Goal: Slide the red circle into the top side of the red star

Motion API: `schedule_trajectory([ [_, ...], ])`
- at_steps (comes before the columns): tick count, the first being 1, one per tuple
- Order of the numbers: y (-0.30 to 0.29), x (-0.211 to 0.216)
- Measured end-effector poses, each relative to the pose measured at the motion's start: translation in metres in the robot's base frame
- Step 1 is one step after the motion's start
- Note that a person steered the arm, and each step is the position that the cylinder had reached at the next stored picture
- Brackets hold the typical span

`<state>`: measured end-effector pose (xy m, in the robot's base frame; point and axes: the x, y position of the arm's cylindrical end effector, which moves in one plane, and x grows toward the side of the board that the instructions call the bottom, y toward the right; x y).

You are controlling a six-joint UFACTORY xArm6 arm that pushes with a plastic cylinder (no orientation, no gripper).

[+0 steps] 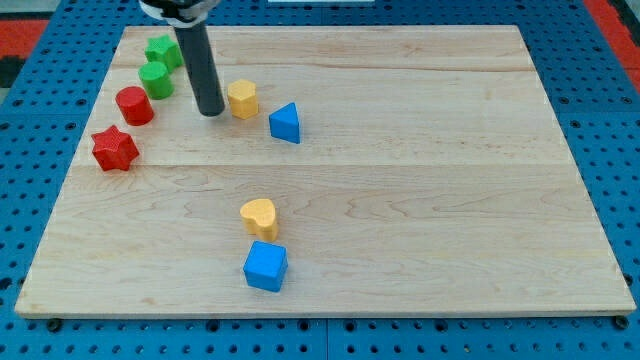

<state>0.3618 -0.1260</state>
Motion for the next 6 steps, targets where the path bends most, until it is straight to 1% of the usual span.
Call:
schedule_trajectory([
  [1, 0.006, 0.001],
  [2, -0.02, -0.001],
  [3, 0.007, -0.023],
  [4, -0.001, -0.029],
  [6, -0.059, -0.032],
])
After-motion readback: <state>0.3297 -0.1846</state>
